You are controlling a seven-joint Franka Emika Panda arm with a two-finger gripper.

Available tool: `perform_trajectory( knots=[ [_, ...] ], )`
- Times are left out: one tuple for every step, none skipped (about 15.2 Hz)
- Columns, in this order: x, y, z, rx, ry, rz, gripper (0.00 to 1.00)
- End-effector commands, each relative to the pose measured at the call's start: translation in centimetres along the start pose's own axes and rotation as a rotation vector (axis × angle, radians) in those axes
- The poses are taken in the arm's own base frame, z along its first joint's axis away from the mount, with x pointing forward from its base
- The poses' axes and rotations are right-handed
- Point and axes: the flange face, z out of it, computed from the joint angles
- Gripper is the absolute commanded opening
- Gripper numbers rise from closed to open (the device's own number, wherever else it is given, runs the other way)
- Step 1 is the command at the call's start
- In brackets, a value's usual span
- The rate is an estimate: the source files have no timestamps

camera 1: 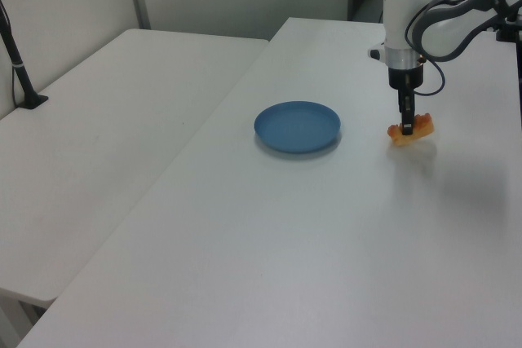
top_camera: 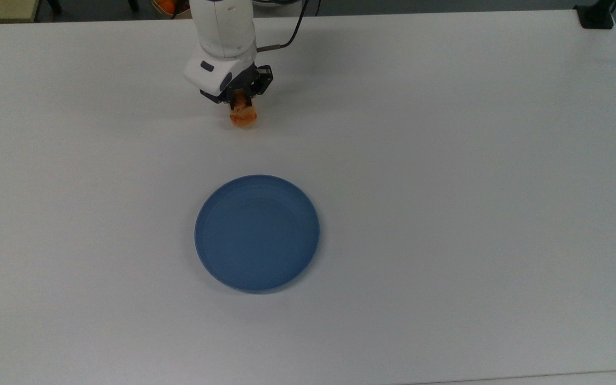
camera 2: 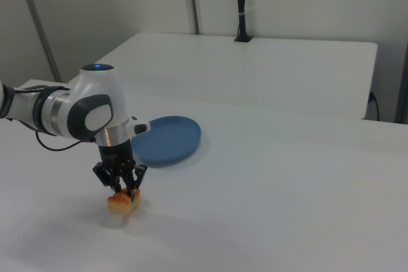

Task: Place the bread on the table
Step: 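Lower the held bread roll onto the bare table beside the plate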

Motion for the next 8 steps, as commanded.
perform_trajectory(
  knots=[
    [-0.05, -0.63, 0.16, 0.012, 0.013, 0.024, 0.43],
    [-0.1, -0.65, 0.2, 0.013, 0.009, 0.026, 0.47],
    [-0.14, -0.58, 0.22, 0.014, 0.007, 0.03, 0.57],
    [-0.17, -0.67, 0.18, 0.015, 0.004, 0.043, 0.68],
    [-0.21, -0.68, 0.13, 0.017, -0.003, 0.062, 0.7],
    [-0.3, -0.61, 0.01, 0.018, -0.005, 0.07, 0.75],
    [-0.3, -0.69, -0.06, 0.018, -0.005, 0.07, 0.76],
    [-0.33, -0.61, -0.18, 0.018, -0.005, 0.071, 0.78]
  ],
)
